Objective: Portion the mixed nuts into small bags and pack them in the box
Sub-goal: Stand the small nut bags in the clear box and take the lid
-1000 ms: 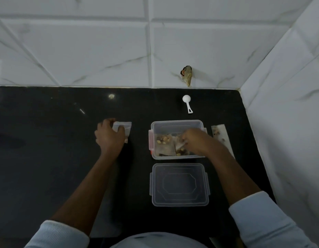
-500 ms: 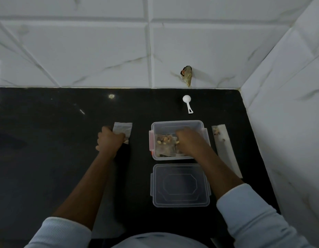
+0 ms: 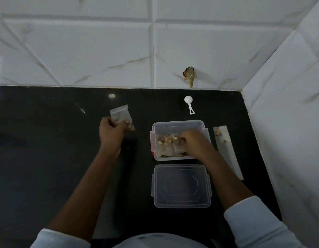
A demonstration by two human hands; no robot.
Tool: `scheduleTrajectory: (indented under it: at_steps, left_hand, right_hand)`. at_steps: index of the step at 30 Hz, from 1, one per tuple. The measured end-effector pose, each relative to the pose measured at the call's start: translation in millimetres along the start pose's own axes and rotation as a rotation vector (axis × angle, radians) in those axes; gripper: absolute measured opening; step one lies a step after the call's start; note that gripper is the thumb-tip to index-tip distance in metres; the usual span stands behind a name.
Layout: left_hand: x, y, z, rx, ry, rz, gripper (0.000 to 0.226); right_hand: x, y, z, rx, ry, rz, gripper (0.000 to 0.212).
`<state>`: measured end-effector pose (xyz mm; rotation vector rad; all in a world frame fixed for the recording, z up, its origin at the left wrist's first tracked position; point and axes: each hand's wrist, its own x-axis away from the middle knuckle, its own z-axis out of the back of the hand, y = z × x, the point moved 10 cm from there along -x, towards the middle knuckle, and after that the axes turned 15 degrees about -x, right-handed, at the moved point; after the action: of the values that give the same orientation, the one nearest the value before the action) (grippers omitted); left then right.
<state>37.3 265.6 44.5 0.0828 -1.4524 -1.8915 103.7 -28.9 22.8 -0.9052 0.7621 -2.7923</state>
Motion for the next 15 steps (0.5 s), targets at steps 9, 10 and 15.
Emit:
scheduleTrajectory:
  at_steps: [9,10,15]
  left_hand:
    - [63.6,71.7,-97.6,0.035,-0.364,-0.179,0.028]
    - [70.4,70.4,-107.0,0.023,-0.373,-0.146,0.030]
    - [75.7,50.3,-140.1,-0.078,-0.461,-0.049,0.056]
  right_hand:
    - [44.8,-23.8,35.0,-1.343,-0.257,-0.034,0.033]
    - [47.5,-24.6,34.9,-1.350,-0.266,-0.037,0.036]
    - [37.3,7.4,49.2,-0.992,0.035,-0.091,0.040]
